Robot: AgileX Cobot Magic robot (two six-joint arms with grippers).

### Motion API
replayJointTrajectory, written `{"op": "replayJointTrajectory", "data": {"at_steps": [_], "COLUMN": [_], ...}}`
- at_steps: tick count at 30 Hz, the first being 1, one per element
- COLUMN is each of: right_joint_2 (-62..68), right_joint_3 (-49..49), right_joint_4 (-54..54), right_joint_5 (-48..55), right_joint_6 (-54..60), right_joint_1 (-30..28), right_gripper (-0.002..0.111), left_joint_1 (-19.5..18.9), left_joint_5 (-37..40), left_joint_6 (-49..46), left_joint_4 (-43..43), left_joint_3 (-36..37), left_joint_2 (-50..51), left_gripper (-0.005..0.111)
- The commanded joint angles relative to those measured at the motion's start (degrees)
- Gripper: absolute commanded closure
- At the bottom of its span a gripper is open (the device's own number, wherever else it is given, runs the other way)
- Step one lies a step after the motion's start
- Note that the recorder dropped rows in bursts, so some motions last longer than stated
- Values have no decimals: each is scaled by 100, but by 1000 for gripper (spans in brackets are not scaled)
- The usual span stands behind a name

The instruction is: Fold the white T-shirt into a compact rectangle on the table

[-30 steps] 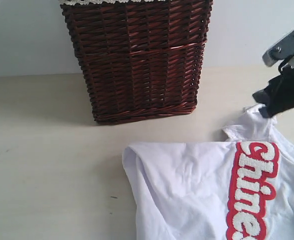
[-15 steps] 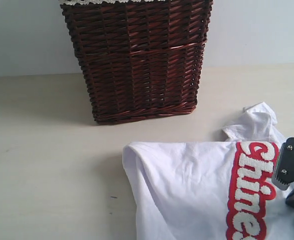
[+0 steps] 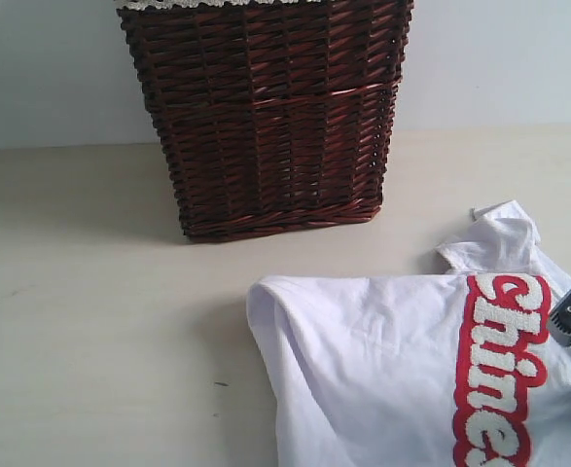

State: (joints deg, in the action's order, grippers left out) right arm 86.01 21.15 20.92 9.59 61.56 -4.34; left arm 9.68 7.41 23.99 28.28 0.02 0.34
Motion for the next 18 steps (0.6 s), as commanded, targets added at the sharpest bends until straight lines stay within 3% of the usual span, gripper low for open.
{"op": "replayJointTrajectory", "data": {"at_steps": [1,4,8,18], "right_joint_2": [-1055,-1802,-1865,253], "right_joint_3": [-25,-25,-25,354], "right_joint_4": [-136,97,499,629], "right_joint_5": [-83,-389,-564,-508], "right_joint_6": [-176,-176,-176,517], "right_joint_1": [-36,-36,-36,-36], "right_gripper": [108,108,108,108], "left_joint_1": [24,24,24,24], "left_joint_5": [-1,-1,-1,-1], "left_joint_6": [17,17,17,17], "left_joint_4": [-2,-2,-2,-2], "left_joint_3": [-2,-2,-2,-2], "left_joint_2": [-34,-34,-34,-34], "left_gripper": [107,107,107,107]}}
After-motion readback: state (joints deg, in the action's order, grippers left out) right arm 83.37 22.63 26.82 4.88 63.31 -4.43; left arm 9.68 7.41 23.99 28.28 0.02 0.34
